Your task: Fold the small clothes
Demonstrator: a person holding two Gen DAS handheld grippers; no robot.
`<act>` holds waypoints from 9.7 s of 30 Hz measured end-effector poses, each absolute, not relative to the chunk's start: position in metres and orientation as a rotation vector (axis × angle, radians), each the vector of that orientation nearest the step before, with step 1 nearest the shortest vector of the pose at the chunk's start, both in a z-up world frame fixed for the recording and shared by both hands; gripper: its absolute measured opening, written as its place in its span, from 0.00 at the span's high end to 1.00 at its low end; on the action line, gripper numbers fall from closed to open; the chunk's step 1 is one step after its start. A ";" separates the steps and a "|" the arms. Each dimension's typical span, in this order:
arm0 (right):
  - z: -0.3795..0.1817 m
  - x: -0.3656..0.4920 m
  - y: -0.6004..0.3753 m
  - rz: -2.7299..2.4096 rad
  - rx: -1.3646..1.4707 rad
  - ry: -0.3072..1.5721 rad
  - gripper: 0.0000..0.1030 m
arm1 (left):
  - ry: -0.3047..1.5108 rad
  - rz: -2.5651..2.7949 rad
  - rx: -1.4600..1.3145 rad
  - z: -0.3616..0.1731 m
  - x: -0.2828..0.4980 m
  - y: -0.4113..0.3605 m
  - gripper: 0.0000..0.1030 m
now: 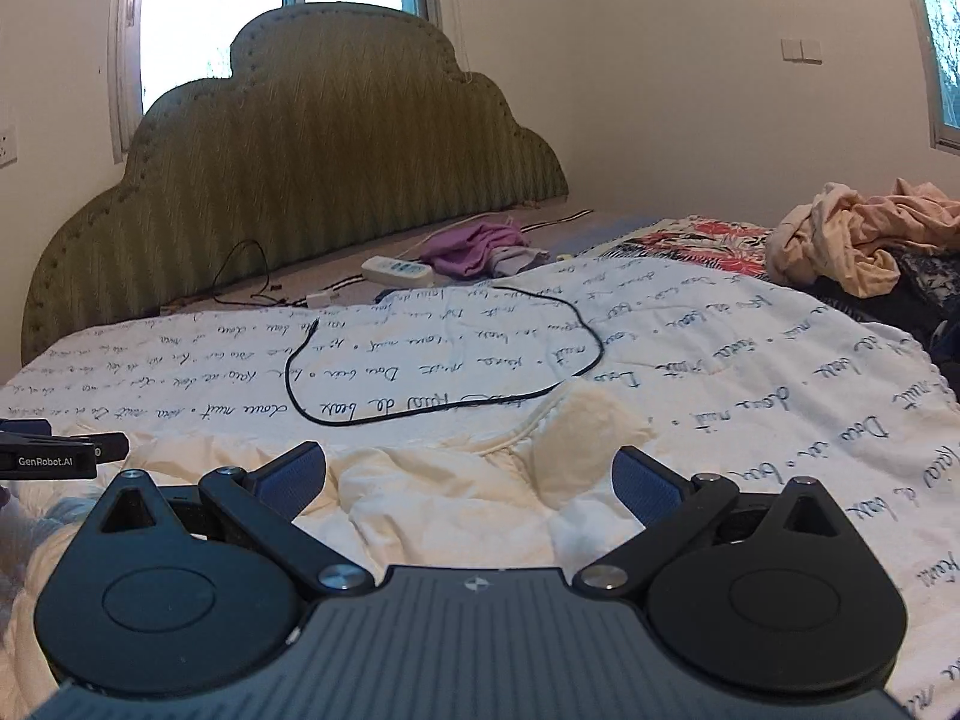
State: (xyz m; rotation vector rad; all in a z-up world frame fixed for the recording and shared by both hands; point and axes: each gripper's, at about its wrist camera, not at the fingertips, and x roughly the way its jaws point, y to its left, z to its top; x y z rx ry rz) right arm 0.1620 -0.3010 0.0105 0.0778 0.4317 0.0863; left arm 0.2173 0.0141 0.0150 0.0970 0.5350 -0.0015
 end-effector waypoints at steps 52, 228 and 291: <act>0.014 0.132 -0.356 0.245 0.723 0.439 0.73 | 0.573 -0.051 0.261 -0.036 0.223 -0.079 0.00; -0.020 0.142 0.005 0.475 -0.521 0.359 0.03 | 0.542 0.151 0.125 -0.001 0.163 0.148 0.00; 0.015 0.207 -0.153 0.339 -0.260 0.596 0.13 | 0.679 0.018 -0.011 0.020 0.229 0.054 0.00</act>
